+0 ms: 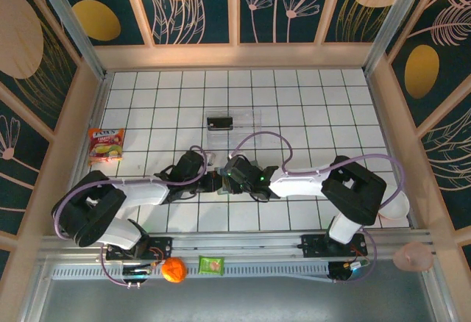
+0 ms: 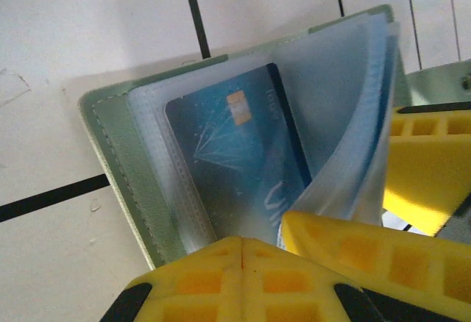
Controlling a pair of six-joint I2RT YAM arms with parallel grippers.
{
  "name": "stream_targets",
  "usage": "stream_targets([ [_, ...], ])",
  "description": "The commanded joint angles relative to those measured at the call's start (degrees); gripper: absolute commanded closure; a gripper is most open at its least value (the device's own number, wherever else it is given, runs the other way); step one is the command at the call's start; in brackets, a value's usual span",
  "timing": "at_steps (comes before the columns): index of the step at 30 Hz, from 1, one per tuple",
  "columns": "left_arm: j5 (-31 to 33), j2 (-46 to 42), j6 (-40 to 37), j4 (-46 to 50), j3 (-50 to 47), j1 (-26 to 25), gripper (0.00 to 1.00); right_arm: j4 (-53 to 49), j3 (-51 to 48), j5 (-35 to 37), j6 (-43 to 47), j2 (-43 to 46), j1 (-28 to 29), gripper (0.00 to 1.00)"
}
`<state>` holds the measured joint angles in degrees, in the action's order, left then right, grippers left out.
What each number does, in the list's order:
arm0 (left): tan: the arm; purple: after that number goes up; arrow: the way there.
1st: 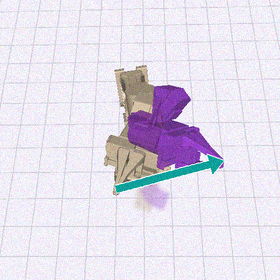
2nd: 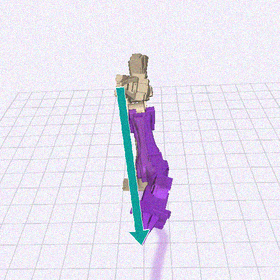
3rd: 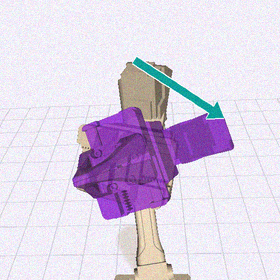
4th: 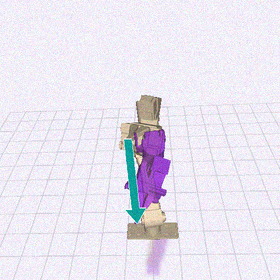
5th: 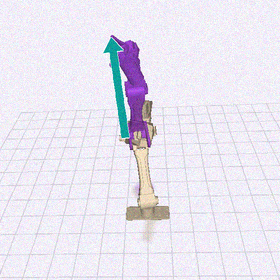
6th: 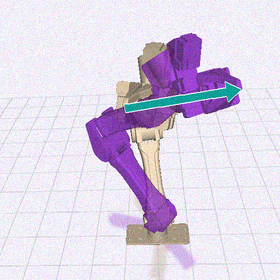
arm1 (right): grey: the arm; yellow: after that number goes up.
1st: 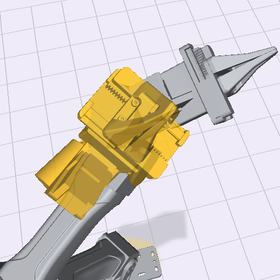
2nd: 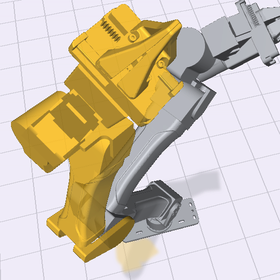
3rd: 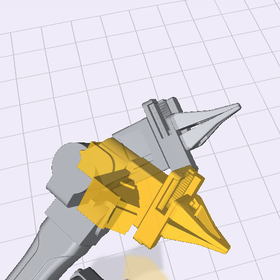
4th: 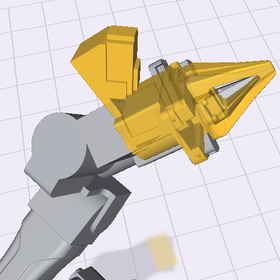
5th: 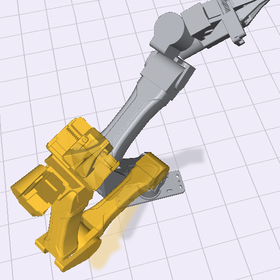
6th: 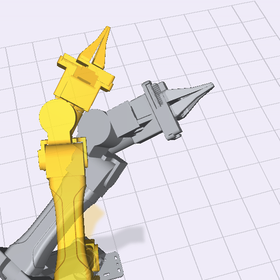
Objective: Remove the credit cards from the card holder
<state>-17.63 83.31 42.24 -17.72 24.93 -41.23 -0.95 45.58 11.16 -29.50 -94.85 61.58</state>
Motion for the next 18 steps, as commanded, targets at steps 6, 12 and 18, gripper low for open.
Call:
stream_targets([
  [6, 2.3, 4.0, -1.2, 3.7, 1.7, -0.3, 1.0, -0.3, -1.1, 2.0, -2.4, 2.7, -0.4, 0.51],
  [12, 2.6, 5.1, -1.8, 4.2, 1.3, -0.4, 1.0, -4.3, -3.0, 6.9, -5.5, 4.8, -1.2, 0.42],
  [18, 2.6, 4.8, -2.2, 4.2, 1.5, -0.4, 1.0, -8.7, -6.5, 9.8, -8.2, 9.2, -3.1, 0.41],
])
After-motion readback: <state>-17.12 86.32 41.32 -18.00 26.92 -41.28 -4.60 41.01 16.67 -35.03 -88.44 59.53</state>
